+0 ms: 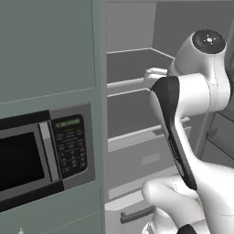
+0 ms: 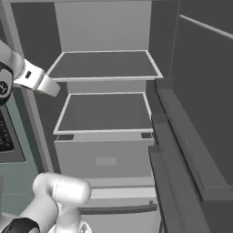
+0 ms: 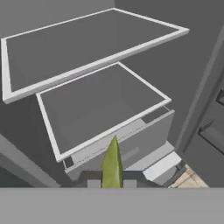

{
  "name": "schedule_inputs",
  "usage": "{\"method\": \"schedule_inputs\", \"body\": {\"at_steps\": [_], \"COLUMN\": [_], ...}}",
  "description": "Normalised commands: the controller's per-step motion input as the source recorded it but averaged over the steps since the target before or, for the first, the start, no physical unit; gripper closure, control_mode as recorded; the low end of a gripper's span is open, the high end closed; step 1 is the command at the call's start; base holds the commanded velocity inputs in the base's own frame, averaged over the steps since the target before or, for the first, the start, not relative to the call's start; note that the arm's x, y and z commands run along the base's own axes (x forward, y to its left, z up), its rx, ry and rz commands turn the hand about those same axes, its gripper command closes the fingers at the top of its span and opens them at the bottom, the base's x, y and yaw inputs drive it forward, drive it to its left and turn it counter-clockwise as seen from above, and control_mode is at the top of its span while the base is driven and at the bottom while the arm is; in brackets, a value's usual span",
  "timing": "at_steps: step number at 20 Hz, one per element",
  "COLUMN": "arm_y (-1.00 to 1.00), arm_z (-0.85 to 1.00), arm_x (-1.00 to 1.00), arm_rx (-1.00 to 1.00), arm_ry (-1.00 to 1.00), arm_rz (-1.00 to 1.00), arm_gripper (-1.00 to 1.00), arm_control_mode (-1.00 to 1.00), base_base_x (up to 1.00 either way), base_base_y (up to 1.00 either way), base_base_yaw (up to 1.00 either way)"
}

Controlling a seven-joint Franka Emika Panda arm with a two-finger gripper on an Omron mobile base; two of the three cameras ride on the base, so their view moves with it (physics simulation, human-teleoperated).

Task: There is a bowl on the dining counter. Grab a lemon wedge from the fridge and place it in the bowl. Then get the liquor bottle and glass cup from the cabinet and place them next to the bowl.

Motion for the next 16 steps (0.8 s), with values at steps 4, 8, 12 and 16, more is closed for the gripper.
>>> {"method": "schedule_inputs", "body": {"at_steps": [4,8,12,16], "arm_y": [0.00,0.00,0.00,0.00], "arm_z": [0.00,0.00,0.00,0.00], "arm_x": [0.00,0.00,0.00,0.00], "arm_rx": [0.00,0.00,0.00,0.00], "arm_ry": [0.00,0.00,0.00,0.00], "arm_rz": [0.00,0.00,0.00,0.00], "arm_gripper": [1.00,1.00,1.00,1.00], "arm_control_mode": [1.00,1.00,1.00,1.00], "base_base_x": [-1.00,-1.00,-1.00,-0.87], "base_base_y": [0.21,0.33,0.34,0.14], "base_base_yaw": [0.00,0.00,-0.16,-0.59]}}
